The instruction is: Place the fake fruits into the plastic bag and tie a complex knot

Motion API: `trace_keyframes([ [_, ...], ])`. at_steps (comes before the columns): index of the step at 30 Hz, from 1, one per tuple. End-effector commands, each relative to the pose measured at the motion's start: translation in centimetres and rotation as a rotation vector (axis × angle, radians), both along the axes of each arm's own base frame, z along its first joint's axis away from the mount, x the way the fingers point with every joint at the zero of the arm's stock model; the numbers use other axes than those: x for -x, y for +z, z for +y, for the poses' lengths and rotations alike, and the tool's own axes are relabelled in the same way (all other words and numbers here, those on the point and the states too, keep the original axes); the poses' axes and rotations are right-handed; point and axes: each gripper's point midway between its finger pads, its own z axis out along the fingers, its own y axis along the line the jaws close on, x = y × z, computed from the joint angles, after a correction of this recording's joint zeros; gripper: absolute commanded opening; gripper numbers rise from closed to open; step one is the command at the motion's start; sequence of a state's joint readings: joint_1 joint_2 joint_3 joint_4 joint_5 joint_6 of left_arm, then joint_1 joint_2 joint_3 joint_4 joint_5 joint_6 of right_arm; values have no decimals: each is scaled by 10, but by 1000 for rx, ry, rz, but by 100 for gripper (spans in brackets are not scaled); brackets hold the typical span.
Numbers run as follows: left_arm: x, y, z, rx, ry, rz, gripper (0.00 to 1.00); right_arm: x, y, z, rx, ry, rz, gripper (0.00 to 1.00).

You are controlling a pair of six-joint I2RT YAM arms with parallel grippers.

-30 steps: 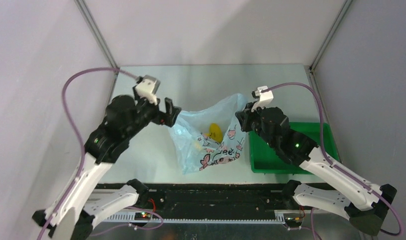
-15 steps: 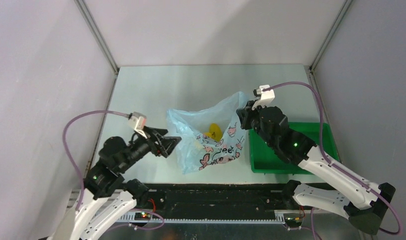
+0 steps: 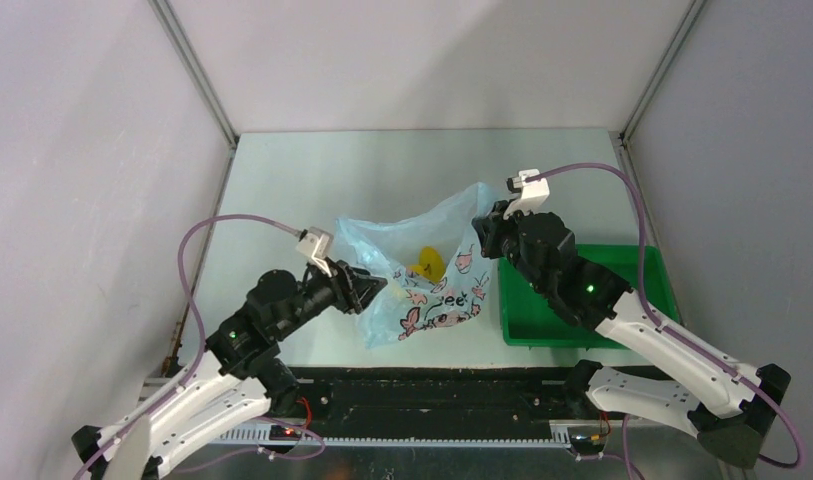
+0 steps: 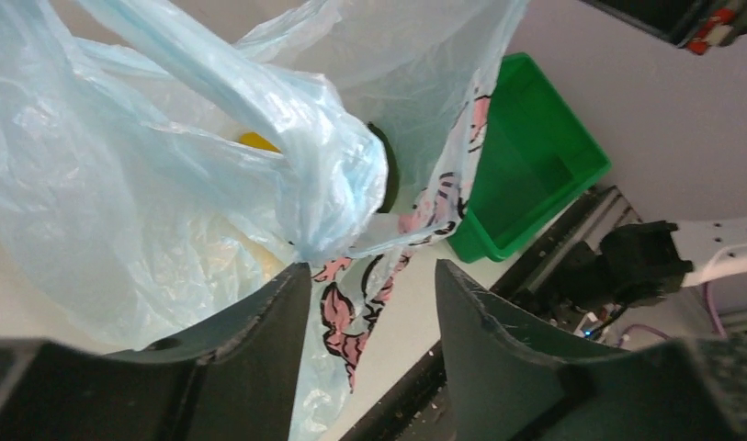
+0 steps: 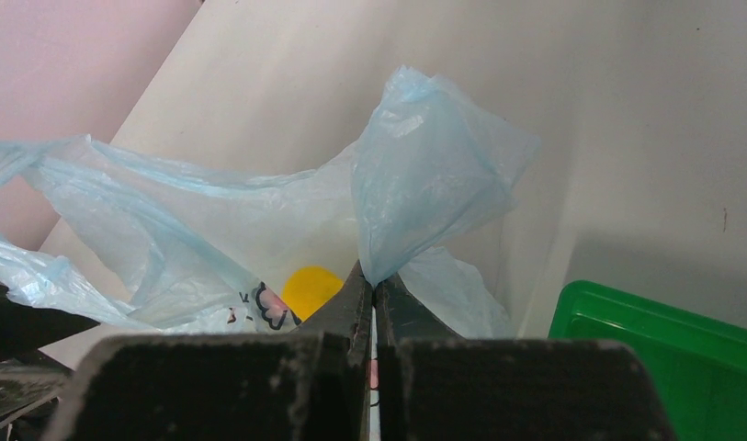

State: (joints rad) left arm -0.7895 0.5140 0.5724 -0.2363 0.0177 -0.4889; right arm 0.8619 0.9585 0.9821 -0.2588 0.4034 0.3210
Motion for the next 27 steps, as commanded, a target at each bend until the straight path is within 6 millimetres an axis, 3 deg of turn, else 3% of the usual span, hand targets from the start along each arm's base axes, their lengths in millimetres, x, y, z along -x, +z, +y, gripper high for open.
trace_keyframes([
  [1, -20, 6, 1, 17, 90, -55, 55, -2, 19, 0, -51, -15, -45, 0],
  [11, -35, 3, -1, 0, 147, -83, 55, -1, 20, 0, -48, -7, -47, 0],
  [13, -37, 3, -4, 2, 146, -88, 52, -1, 20, -1, -45, -12, -47, 0],
  [15, -40, 13, -7, 30, 147, -119, 43, 0, 23, -3, -49, -12, -56, 0],
  [18, -46, 44, -2, 61, 179, -205, 15, 4, 37, -6, -66, -1, -94, 0],
  [19, -46, 67, 1, 88, 188, -247, 8, 7, 48, -10, -77, 3, -120, 0],
  [20, -47, 79, 4, 80, 197, -283, 2, 9, 56, -11, -87, 11, -134, 0],
  [21, -45, 104, 8, 98, 203, -320, 1, 14, 73, -17, -102, 14, -165, 0],
  [26, -35, 179, 19, 66, 150, -398, 0, 36, 130, -39, -167, 29, -279, 0],
  [27, -34, 174, 18, 38, 124, -371, 0, 39, 133, -41, -172, 31, -288, 0],
])
